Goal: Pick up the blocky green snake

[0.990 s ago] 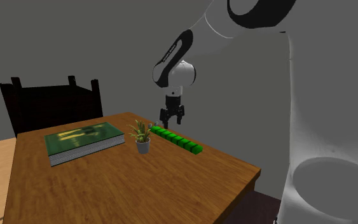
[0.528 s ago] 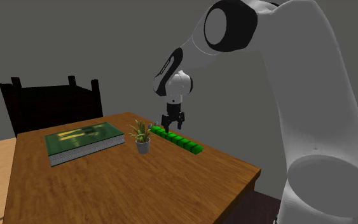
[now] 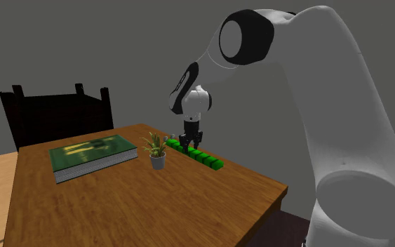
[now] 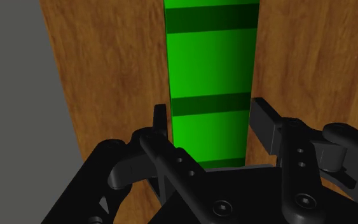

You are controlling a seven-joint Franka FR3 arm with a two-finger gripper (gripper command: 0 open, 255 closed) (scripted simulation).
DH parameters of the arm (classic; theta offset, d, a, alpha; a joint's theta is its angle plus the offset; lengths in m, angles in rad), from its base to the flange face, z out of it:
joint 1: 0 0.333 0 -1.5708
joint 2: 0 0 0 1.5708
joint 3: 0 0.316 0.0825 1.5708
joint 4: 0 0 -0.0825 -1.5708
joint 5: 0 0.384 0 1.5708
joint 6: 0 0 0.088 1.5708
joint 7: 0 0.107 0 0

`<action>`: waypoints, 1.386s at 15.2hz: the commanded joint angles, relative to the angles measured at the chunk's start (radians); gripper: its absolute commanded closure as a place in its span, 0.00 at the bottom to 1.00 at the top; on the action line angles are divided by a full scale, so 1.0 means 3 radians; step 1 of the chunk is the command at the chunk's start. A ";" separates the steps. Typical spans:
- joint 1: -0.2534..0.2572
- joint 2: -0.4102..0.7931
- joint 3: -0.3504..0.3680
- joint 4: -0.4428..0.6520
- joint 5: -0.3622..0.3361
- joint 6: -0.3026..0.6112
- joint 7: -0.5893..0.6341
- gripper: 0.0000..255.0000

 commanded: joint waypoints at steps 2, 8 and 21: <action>0.0002 0.0003 0.0002 -0.0004 0.0002 0.0008 0.0002 1.00; 0.0002 0.0007 0.0003 -0.0002 0.0003 0.0011 0.0002 1.00; 0.0044 -0.0293 -0.0069 0.0134 -0.0133 -0.0411 0.0094 1.00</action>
